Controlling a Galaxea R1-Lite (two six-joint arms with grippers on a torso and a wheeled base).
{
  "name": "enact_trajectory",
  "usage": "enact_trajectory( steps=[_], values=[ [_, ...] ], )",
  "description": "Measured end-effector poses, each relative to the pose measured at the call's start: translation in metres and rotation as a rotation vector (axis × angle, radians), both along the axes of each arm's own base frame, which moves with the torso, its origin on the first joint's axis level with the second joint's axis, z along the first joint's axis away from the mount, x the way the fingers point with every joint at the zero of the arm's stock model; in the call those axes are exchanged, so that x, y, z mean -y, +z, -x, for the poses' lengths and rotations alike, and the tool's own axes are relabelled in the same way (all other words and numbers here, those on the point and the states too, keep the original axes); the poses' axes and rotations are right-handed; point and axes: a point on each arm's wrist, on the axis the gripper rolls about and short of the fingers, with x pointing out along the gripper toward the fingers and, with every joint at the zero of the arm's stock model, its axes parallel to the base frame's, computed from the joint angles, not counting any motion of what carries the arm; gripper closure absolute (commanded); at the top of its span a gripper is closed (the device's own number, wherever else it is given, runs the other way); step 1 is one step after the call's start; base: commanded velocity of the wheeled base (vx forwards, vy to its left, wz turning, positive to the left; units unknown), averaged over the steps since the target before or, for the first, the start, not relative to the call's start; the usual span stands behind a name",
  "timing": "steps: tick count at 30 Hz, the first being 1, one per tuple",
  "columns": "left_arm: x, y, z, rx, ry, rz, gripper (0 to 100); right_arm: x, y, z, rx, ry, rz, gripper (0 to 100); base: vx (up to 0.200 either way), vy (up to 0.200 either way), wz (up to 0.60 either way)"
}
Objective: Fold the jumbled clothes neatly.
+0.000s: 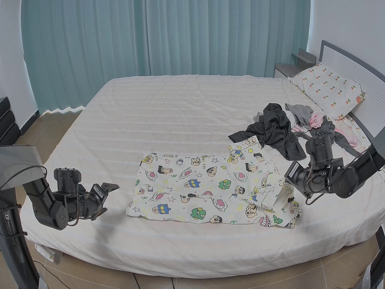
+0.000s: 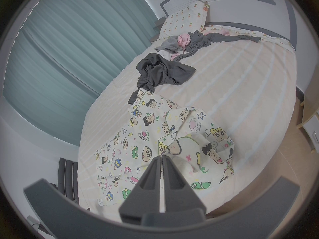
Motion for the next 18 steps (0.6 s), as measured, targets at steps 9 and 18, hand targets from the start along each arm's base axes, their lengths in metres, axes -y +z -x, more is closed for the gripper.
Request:
enact_trajectory(
  steps=[9,18],
  values=[
    [0.000,0.000,0.000,0.001,-0.006,-0.008,0,-0.005,0.024,-0.002,-0.054,0.011,0.015,100,0.000,0.000,0.00],
    [0.000,0.000,0.000,0.001,-0.005,-0.008,0,-0.013,0.030,0.011,-0.131,0.039,0.037,100,0.000,0.000,0.00]
  ],
)
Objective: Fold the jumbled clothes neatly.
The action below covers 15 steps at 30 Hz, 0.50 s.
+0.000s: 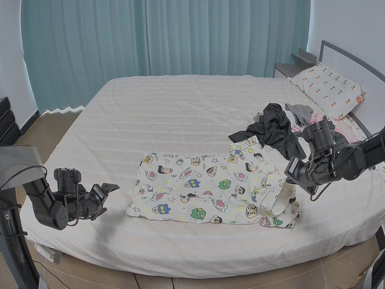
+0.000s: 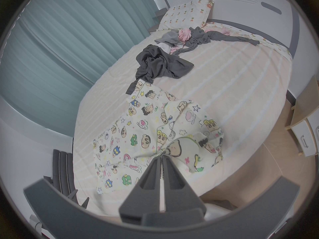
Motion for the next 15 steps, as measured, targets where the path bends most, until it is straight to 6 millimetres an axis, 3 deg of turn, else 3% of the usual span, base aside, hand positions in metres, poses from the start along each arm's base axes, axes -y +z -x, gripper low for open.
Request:
enact_trajectory(
  steps=[8,15],
  values=[
    [0.000,0.000,0.000,0.000,-0.001,0.001,0,-0.004,-0.003,0.019,-0.073,0.027,0.019,100,0.000,0.000,0.00],
    [0.000,0.000,0.000,-0.001,-0.002,0.001,0,-0.007,-0.016,0.028,-0.125,0.012,0.013,100,0.000,0.000,0.00]
  ],
)
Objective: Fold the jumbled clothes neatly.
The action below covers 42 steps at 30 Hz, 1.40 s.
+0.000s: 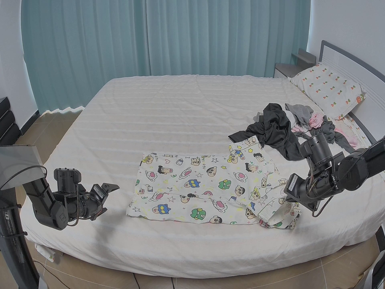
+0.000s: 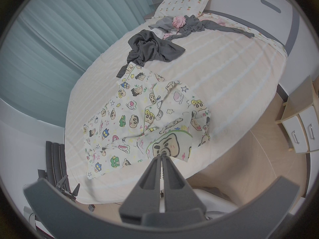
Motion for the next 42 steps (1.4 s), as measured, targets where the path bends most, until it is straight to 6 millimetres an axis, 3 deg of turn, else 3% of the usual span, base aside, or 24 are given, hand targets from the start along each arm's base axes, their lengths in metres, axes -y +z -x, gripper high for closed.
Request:
enact_trajectory(
  steps=[11,12,22,30,34,38,42],
  values=[
    [0.000,0.000,0.000,0.000,0.001,0.000,0,-0.001,-0.020,0.007,-0.033,-0.018,-0.017,100,0.000,0.000,0.00],
    [0.000,0.000,0.000,0.000,0.001,0.000,0,-0.001,-0.022,0.006,-0.032,-0.018,-0.017,0,0.000,0.000,0.00],
    [0.000,0.000,0.000,-0.001,0.002,0.000,0,-0.001,-0.048,0.011,-0.096,-0.014,0.011,0,0.000,0.000,0.00],
    [0.000,0.000,0.000,0.000,0.002,0.000,0,0.002,-0.034,0.010,-0.045,-0.016,-0.004,0,0.000,0.000,0.00],
    [0.000,0.000,0.000,-0.001,0.002,-0.001,0,0.011,-0.032,0.003,-0.022,-0.020,0.003,0,0.000,0.000,0.00],
    [0.000,0.000,0.000,0.000,0.002,-0.001,0,0.021,-0.043,-0.002,-0.010,0.013,0.035,0,0.000,0.000,0.00],
    [0.000,0.000,0.000,-0.001,0.001,-0.001,0,0.034,-0.054,-0.005,0.070,0.158,0.059,0,0.000,0.000,0.00]
  ],
)
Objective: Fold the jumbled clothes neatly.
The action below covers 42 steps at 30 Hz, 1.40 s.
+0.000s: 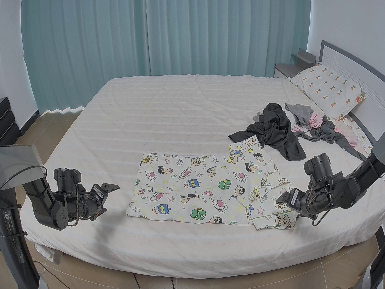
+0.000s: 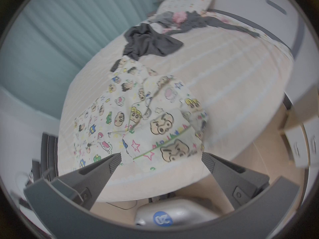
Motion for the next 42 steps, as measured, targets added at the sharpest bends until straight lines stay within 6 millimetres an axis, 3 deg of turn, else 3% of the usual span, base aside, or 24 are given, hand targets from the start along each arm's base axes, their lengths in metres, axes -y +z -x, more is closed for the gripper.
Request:
enact_trajectory(
  steps=[6,18,26,34,42],
  values=[
    [0.000,0.000,0.000,-0.001,0.000,0.000,0,0.029,-0.019,0.001,0.116,0.243,0.013,0,0.000,0.000,0.00],
    [0.000,0.004,-0.001,0.110,-0.006,0.004,0,0.080,-0.057,0.010,0.127,0.434,-0.148,0,0.000,0.000,0.00],
    [0.000,0.002,0.009,0.283,-0.009,0.004,0,0.090,-0.074,-0.001,0.236,0.451,-0.128,0,0.000,0.000,0.00],
    [0.000,-0.015,0.019,0.220,-0.008,0.007,0,0.091,-0.088,-0.002,0.217,0.451,-0.140,0,0.000,0.000,0.00],
    [0.000,-0.020,0.021,0.201,-0.008,0.007,0,0.090,-0.091,-0.007,0.226,0.448,-0.146,0,0.000,0.000,0.00]
  ],
)
